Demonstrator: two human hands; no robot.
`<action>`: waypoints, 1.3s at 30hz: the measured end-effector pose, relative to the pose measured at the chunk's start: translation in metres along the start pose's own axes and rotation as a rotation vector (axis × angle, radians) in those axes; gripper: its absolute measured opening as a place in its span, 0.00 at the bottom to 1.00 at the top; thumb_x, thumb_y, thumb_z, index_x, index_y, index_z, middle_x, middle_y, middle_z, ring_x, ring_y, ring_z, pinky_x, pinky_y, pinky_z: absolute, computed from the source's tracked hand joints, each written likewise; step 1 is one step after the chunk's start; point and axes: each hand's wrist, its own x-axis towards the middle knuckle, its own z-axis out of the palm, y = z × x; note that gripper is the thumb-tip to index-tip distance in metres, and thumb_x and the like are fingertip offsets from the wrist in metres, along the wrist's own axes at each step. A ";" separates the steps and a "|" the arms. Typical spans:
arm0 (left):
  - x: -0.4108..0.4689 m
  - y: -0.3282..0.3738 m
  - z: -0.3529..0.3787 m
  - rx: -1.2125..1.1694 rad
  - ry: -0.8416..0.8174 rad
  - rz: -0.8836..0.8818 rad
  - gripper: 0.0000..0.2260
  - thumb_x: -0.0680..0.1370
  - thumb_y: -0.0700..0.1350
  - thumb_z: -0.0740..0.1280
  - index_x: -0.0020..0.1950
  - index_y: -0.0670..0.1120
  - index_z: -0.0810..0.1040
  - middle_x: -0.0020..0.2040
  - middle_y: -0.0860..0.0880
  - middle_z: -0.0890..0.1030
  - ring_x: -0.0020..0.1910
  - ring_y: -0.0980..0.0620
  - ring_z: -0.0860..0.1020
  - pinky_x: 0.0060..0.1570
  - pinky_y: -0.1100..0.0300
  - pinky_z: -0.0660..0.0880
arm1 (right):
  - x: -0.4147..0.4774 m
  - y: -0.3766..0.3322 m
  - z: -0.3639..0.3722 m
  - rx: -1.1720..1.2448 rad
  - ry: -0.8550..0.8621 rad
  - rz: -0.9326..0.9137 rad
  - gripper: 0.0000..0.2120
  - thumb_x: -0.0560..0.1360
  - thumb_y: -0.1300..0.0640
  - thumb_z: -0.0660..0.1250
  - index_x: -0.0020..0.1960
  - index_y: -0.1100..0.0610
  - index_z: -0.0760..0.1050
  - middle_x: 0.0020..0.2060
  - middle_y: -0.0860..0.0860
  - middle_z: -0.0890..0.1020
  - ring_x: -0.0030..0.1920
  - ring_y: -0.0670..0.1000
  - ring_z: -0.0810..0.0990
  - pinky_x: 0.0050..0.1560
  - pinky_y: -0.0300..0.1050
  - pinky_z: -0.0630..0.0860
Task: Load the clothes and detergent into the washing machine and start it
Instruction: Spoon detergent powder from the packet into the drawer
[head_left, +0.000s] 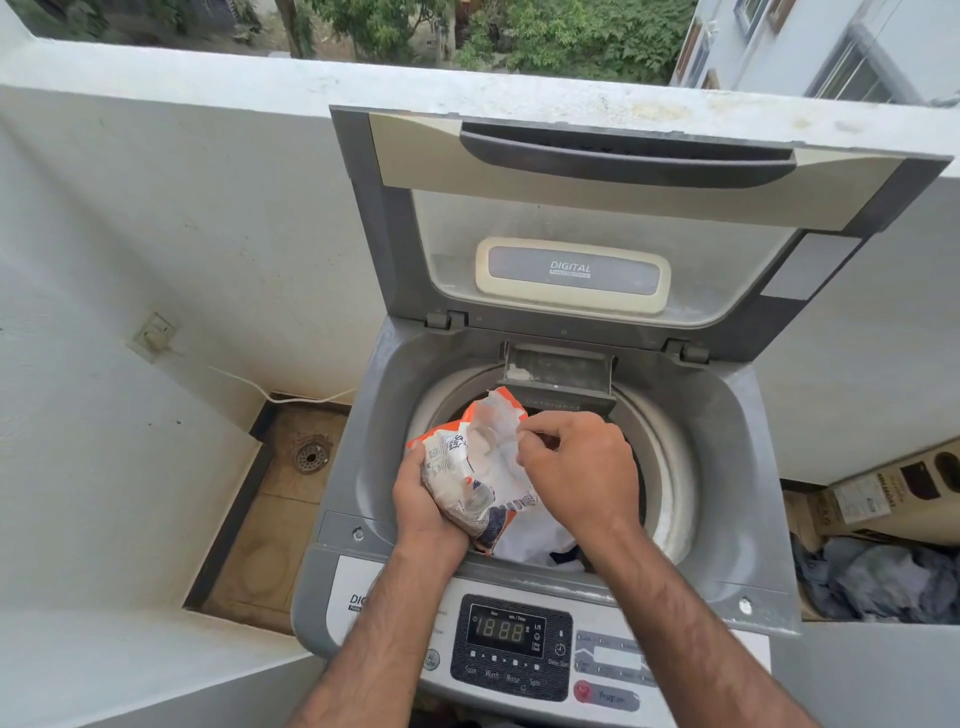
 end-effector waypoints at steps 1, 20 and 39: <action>0.001 0.000 0.000 -0.003 0.000 0.004 0.27 0.81 0.59 0.60 0.71 0.42 0.80 0.68 0.36 0.80 0.63 0.35 0.80 0.66 0.41 0.74 | 0.000 0.002 -0.002 0.065 -0.008 0.034 0.10 0.71 0.51 0.65 0.42 0.44 0.86 0.32 0.42 0.85 0.35 0.49 0.84 0.41 0.47 0.83; 0.018 -0.005 -0.010 0.013 -0.024 -0.016 0.27 0.79 0.60 0.63 0.71 0.45 0.80 0.68 0.37 0.81 0.70 0.34 0.77 0.73 0.33 0.67 | 0.018 0.027 -0.019 0.539 -0.092 0.189 0.12 0.74 0.64 0.69 0.39 0.51 0.88 0.33 0.52 0.87 0.31 0.53 0.82 0.41 0.51 0.84; 0.010 -0.002 -0.004 -0.013 0.035 -0.033 0.23 0.81 0.59 0.62 0.68 0.46 0.82 0.63 0.40 0.84 0.67 0.35 0.79 0.71 0.34 0.70 | 0.081 0.042 -0.039 0.802 0.032 0.435 0.05 0.76 0.59 0.72 0.48 0.57 0.87 0.39 0.53 0.89 0.29 0.48 0.81 0.35 0.43 0.75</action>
